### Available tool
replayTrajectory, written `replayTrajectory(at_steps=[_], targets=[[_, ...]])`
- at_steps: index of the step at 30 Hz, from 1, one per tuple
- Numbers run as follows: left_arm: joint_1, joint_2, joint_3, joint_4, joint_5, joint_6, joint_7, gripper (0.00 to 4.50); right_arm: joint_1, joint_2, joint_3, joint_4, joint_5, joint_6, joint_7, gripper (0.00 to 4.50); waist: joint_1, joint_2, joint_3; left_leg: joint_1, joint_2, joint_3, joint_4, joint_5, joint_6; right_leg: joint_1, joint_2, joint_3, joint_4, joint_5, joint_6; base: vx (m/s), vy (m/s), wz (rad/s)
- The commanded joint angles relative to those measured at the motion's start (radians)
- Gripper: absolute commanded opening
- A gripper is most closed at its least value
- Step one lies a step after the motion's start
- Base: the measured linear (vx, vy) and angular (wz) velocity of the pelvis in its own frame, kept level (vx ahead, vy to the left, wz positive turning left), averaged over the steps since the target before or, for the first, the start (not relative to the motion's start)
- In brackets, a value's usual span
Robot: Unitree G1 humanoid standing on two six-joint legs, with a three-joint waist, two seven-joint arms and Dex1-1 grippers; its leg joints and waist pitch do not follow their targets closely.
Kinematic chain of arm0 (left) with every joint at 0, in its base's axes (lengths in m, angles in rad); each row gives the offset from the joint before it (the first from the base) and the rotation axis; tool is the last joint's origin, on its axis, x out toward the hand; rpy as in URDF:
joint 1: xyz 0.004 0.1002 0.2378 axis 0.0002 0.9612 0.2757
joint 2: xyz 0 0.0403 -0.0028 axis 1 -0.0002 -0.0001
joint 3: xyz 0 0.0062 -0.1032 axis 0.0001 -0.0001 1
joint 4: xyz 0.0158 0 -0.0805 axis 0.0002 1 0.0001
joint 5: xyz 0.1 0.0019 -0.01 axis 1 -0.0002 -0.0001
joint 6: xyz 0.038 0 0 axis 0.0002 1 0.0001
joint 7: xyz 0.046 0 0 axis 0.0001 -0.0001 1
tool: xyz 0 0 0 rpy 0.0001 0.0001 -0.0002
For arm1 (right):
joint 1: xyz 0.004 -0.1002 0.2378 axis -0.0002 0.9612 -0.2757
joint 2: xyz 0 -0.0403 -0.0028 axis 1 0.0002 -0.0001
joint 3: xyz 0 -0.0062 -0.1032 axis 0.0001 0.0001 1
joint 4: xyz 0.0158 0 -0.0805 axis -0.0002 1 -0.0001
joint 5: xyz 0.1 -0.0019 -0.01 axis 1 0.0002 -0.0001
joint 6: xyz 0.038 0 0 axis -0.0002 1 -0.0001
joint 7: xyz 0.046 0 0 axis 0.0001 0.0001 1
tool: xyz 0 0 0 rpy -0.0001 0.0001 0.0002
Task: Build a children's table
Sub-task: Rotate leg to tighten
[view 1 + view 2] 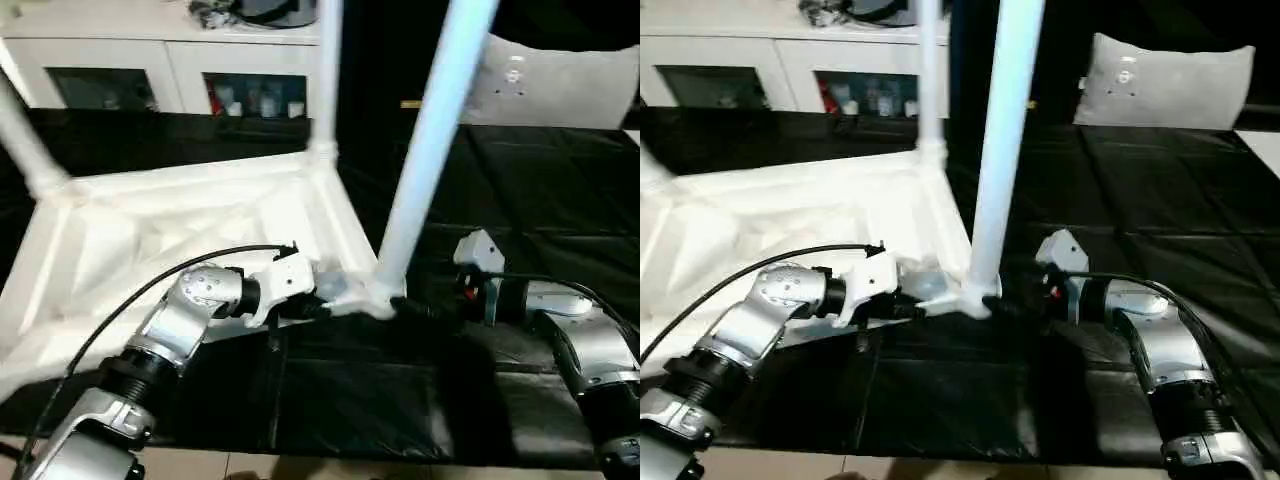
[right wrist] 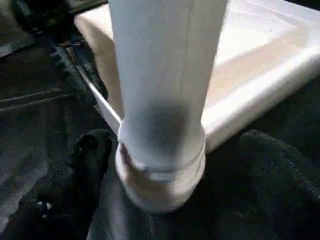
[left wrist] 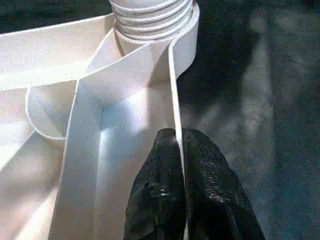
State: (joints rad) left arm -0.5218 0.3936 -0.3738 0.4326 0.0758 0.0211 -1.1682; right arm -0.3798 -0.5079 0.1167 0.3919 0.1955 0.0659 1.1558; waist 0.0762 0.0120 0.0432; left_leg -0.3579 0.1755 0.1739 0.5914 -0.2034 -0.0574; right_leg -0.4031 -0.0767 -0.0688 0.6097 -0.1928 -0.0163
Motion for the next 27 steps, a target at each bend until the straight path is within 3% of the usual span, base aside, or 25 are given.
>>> replayTrajectory(at_steps=[1,3,6,8,12,14,17,27], targets=[[-0.006,0.017,-0.063,0.006,0.013,-0.034,-0.082,0.00,-0.011,-0.020,0.016,-0.014,-0.001,-0.030,0.058,4.40,0.001,-0.011,-0.057,0.000,0.055,-0.011,-0.061,-0.117,0.110,0.055,-0.071,0.049,-0.069,-0.132,-0.250,0.000,0.000,0.00],[-0.006,0.023,-0.067,0.003,0.010,-0.038,-0.100,0.00,-0.009,-0.025,0.024,-0.016,0.001,-0.037,0.079,4.40,0.013,-0.011,-0.056,0.002,0.057,-0.010,-0.061,-0.126,0.109,0.055,-0.072,0.049,-0.068,-0.134,-0.253,0.000,0.000,0.00],[-0.004,0.035,-0.081,-0.002,0.002,-0.065,-0.153,0.00,-0.006,-0.026,0.055,-0.010,-0.007,-0.055,0.138,4.40,0.016,-0.007,-0.056,0.001,0.058,-0.011,-0.063,-0.141,0.098,0.057,-0.072,0.048,-0.068,-0.141,-0.254,0.000,0.000,0.00],[-0.004,0.036,-0.082,-0.002,0.002,-0.067,-0.154,0.00,-0.008,-0.024,0.057,-0.003,-0.008,-0.060,0.137,4.05,0.015,-0.003,-0.057,0.002,0.058,-0.012,-0.064,-0.148,0.090,0.057,-0.072,0.049,-0.069,-0.144,-0.253,0.000,0.000,0.00],[-0.005,0.042,-0.089,0.002,0.005,-0.082,-0.164,0.00,-0.012,0.000,0.062,0.005,0.010,-0.048,0.140,3.91,0.016,-0.005,-0.057,0.002,0.057,-0.012,-0.064,-0.148,0.082,0.059,-0.072,0.049,-0.070,-0.155,-0.249,0.000,0.000,0.00],[-0.004,0.046,-0.092,0.002,0.005,-0.083,-0.170,0.00,-0.008,0.003,0.063,0.004,0.013,-0.048,0.148,3.59,0.016,-0.004,-0.058,0.003,0.058,-0.013,-0.064,-0.145,0.081,0.058,-0.072,0.048,-0.068,-0.145,-0.252,0.000,0.000,0.00],[-0.003,0.048,-0.091,0.004,0.005,-0.085,-0.177,0.00,-0.006,0.006,0.064,0.009,0.020,-0.044,0.161,3.46,0.017,-0.006,-0.059,0.001,0.057,-0.012,-0.063,-0.132,0.085,0.060,-0.071,0.049,-0.065,-0.118,-0.258,0.000,0.000,0.00],[-0.001,0.052,-0.082,0.024,-0.003,-0.076,-0.175,0.00,0.014,0.020,0.080,-0.010,0.037,0.004,0.188,2.55,0.019,-0.008,-0.056,0.002,0.058,-0.012,-0.065,-0.147,0.080,0.058,-0.073,0.048,-0.069,-0.163,-0.249,0.000,0.000,0.00]])
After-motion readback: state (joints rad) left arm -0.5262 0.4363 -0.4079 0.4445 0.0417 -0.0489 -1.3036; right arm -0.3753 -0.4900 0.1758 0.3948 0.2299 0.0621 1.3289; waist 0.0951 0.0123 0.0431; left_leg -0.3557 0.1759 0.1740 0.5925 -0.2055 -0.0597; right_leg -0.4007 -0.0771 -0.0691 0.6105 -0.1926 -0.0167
